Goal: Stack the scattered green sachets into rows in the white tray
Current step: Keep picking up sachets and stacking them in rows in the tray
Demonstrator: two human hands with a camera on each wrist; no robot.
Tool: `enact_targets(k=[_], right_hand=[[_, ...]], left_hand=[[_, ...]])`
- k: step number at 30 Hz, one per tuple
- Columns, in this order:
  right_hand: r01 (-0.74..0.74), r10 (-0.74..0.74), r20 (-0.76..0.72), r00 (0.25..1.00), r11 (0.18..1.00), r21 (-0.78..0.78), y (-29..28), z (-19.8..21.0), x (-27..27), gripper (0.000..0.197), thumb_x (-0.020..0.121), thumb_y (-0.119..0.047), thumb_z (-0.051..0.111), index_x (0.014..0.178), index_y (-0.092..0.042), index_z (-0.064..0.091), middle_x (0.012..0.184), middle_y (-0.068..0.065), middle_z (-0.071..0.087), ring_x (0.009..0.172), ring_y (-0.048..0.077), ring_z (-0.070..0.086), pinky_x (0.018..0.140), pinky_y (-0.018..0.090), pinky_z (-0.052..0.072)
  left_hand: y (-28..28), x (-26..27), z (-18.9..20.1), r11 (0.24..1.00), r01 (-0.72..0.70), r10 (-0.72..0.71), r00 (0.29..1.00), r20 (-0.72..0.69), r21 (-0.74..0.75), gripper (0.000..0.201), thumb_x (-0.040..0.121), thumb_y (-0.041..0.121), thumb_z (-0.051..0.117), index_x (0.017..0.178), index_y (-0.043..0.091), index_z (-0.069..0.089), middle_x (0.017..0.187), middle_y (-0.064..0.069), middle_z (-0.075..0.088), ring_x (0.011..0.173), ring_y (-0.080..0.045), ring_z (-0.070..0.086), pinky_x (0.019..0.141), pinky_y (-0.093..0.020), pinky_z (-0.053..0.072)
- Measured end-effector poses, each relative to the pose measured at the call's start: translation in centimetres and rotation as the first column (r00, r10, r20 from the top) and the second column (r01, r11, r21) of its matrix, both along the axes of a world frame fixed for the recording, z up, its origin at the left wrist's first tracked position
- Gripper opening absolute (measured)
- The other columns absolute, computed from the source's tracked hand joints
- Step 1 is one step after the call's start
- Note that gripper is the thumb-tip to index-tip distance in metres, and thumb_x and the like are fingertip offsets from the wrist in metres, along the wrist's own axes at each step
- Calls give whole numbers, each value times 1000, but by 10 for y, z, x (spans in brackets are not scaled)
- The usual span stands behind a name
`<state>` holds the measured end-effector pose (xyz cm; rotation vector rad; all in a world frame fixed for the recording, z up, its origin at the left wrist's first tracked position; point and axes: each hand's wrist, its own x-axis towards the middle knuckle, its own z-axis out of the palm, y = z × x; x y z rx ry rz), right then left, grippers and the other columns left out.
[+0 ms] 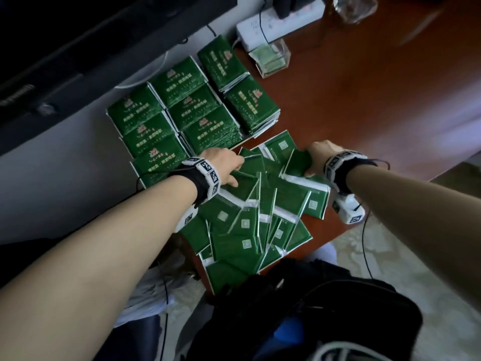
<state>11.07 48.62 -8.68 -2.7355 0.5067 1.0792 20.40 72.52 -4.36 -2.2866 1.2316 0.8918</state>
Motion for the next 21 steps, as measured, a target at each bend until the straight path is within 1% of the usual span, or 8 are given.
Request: enact_targets(k=[3, 7, 9, 12, 15, 17, 19, 21], right_hand=[[-146, 148, -85, 985, 989, 23, -30, 2, 29, 66, 67, -36, 90, 120, -8, 63, 109, 10, 70, 102, 28, 65, 80, 33, 55], [-347, 347, -136, 928, 937, 20, -85, 3, 70, 60, 76, -30, 84, 123, -2, 59, 117, 13, 67, 109, 29, 64, 83, 33, 55], [-422, 422, -154, 893, 906, 34, -112, 9, 81, 53, 83, -24, 77, 128, -3, 56, 125, 14, 63, 116, 29, 61, 84, 30, 50], [-506, 506, -147, 850, 861, 41, -150, 14, 93, 43, 84, -15, 72, 124, -3, 58, 123, 14, 64, 113, 31, 62, 81, 29, 50], [-560, 557, -92, 825, 829, 3, -182, 19, 100, 26, 86, -11, 63, 111, -4, 62, 99, 14, 67, 94, 33, 67, 77, 35, 57], [-548, 547, -41, 836, 836, -17, -198, 21, 100, 21, 86, -10, 56, 106, -5, 62, 83, 10, 60, 82, 33, 65, 74, 40, 59], [-535, 535, 3, 845, 845, -22, -212, 25, 98, 23, 87, -11, 54, 107, -6, 62, 84, 10, 59, 82, 33, 63, 74, 40, 58], [-556, 557, 24, 830, 830, -44, -224, 24, 94, 30, 87, -11, 53, 115, -10, 64, 100, 10, 63, 96, 32, 62, 78, 38, 56]], left_hand=[[-33, 8, 9, 969, -238, 236, 971, -32, -66, 48, 84, 54, 70, 115, 20, 54, 100, -2, 59, 83, -24, 54, 67, -30, 44], [-85, 5, 6, 861, -485, 478, 875, -82, -152, 46, 86, 49, 70, 116, 18, 56, 94, -2, 57, 79, -21, 49, 65, -28, 38], [-112, -2, 0, 797, -579, 565, 815, -129, -172, 45, 86, 47, 70, 116, 15, 56, 100, -3, 60, 84, -22, 53, 68, -28, 38], [-151, -13, -6, 743, -649, 633, 761, -142, -164, 40, 88, 47, 68, 111, 16, 55, 96, -4, 57, 81, -22, 52, 65, -29, 38], [-184, -18, -9, 699, -693, 685, 720, -111, -179, 32, 90, 48, 64, 99, 22, 48, 90, -2, 54, 76, -23, 52, 61, -29, 37], [-201, -22, -9, 687, -702, 703, 708, -71, -190, 29, 90, 47, 62, 96, 23, 48, 89, -2, 56, 77, -26, 54, 62, -31, 40], [-215, -26, -9, 676, -705, 717, 696, -26, -214, 26, 91, 46, 61, 95, 23, 48, 89, -3, 58, 77, -27, 55, 62, -32, 41], [-226, -33, -12, 666, -700, 726, 688, 5, -258, 25, 91, 44, 62, 93, 23, 48, 93, -2, 60, 81, -25, 56, 64, -32, 42]])
